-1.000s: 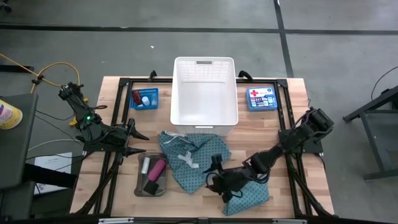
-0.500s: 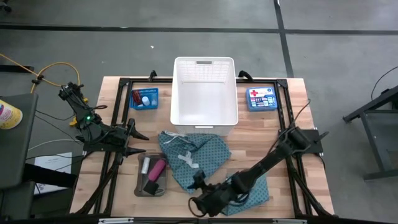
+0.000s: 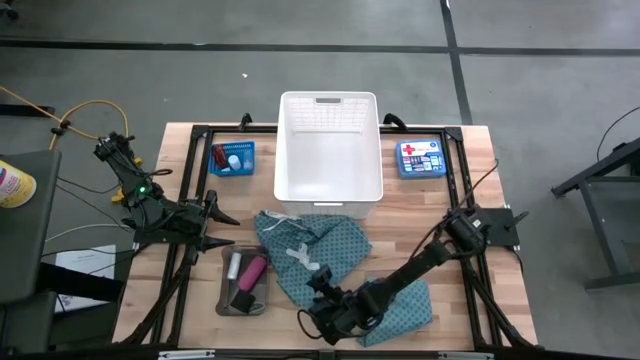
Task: Pick & place medical supplies in basket/bin
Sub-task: Put the top blue patient gown into the white bin
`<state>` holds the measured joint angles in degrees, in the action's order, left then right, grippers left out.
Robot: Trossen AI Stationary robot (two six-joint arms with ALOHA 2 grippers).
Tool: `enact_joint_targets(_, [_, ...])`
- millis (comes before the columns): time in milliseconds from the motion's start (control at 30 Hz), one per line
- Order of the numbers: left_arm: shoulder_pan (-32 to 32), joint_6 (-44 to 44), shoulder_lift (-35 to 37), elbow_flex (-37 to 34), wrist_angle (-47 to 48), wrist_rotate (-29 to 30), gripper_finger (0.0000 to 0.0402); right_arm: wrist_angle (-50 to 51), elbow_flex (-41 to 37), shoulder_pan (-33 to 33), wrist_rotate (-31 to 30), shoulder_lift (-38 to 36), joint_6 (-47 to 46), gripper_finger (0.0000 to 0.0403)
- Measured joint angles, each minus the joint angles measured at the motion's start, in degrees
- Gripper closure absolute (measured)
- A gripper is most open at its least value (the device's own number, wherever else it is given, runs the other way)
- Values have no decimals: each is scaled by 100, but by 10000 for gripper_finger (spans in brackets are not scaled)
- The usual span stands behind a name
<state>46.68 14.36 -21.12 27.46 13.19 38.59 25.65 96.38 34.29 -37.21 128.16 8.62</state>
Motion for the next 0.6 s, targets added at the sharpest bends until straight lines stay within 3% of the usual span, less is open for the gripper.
enact_joint_targets(433, [0,1,0,0,2,13,178,54,4,314,561,-9,-303,143])
enact_joint_targets(600, [0,0,-2,0,4,13,178,114,-6,268,252,142,-240,143])
